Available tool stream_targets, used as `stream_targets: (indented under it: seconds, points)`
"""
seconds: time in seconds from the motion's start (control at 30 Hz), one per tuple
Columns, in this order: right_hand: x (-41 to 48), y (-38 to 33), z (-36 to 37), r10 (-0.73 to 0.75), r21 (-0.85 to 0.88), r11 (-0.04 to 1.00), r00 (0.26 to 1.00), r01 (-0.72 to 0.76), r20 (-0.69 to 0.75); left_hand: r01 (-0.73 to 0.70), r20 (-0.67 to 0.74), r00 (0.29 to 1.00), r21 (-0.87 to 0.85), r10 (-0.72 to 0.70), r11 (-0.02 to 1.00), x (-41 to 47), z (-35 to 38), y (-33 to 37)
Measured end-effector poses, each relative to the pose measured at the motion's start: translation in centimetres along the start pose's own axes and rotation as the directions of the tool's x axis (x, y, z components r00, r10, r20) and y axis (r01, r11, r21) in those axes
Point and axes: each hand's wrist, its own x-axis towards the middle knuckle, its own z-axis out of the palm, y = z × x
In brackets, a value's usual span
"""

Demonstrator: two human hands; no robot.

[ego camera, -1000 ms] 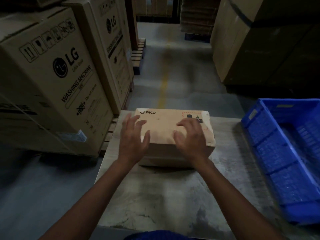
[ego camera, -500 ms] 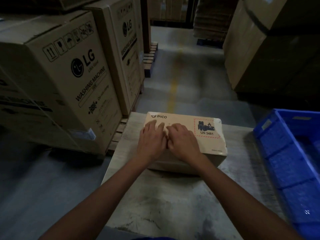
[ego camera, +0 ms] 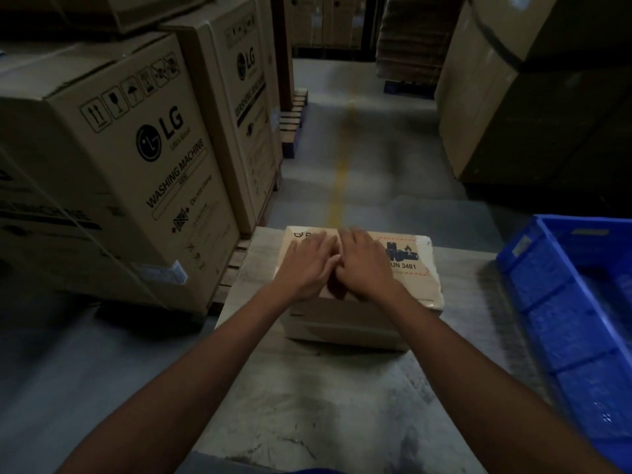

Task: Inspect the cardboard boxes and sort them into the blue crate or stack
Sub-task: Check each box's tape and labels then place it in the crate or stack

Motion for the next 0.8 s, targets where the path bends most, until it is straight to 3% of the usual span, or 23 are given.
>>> stream_targets:
  seconds: [0.2,0.27,0.37,0.5,0.7,0.8]
  points:
    - [0.0,0.8,1.0,0.027,0.022,0.999,0.998,-0.028,0.048,0.038,-0.016,0.999,0.034,-0.037,0.999,0.9,0.4,0.6]
    - [0.1,1.2,0.2,0.008,0.124,0.992,0.997,-0.017,0.072,0.067,0.022,0.998,0.008,-0.067,0.998,1.2,0.2,1.0]
    - [-0.6,2.7,-0.8,0.072,0.338,0.94,0.997,-0.054,-0.039,0.013,0.015,1.0,-0.082,-0.012,0.997,1.7,0.3,2.8]
    - [-1.5,4.6,0.0,0.102,0.042,0.994,0.994,-0.104,0.039,-0.045,0.029,0.999,-0.021,0.046,0.999,2.3,2.1,4.7]
    - [-0.3,5.9,-2.4,0.02,-0.011,1.0,0.975,-0.018,0.222,0.001,0.105,0.994,0.026,-0.004,1.0,3.4,1.8,5.1]
    - [-1.5,6.2,-1.9,0.15,-0.096,0.987,0.963,-0.131,0.224,-0.003,0.159,0.987,0.031,-0.002,1.0,3.2,1.5,6.5]
